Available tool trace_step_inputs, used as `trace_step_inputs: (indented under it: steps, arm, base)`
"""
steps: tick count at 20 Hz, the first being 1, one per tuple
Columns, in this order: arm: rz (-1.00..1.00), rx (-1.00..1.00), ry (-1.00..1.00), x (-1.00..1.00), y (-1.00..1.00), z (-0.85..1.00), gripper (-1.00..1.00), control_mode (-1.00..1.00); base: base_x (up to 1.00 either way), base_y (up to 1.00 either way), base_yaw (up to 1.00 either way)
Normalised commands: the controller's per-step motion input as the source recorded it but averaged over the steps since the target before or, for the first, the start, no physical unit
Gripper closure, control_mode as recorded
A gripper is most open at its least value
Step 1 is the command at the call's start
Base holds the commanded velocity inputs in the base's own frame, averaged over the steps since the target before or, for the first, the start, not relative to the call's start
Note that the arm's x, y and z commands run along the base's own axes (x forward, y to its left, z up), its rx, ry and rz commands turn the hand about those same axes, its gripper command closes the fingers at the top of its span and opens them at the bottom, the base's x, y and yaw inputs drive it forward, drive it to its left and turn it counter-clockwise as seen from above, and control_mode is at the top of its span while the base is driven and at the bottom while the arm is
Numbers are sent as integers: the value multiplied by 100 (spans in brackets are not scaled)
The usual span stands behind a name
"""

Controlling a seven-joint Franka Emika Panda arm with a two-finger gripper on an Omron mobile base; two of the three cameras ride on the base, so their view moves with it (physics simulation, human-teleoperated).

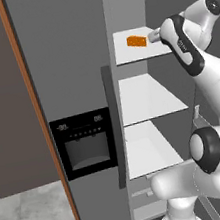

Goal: Pick the cheese from the fridge and the cheese grater from the cabinet and place them next to the salad bowl.

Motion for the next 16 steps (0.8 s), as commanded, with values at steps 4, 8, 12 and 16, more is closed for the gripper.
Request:
trace_step_inputs:
  steps: [4,8,12,16]
  arm:
    - [6,0,0,22,7,-7,-100,-100]
    - [3,-1,0,30,6,-5,-100,-100]
    - [0,-4,0,31,4,-5,-100,-100]
    - [0,-4,1,30,1,-2,-100,-100]
  base:
    - [0,0,0]
    - [0,0,0]
    - [0,0,0]
    - [0,0,0]
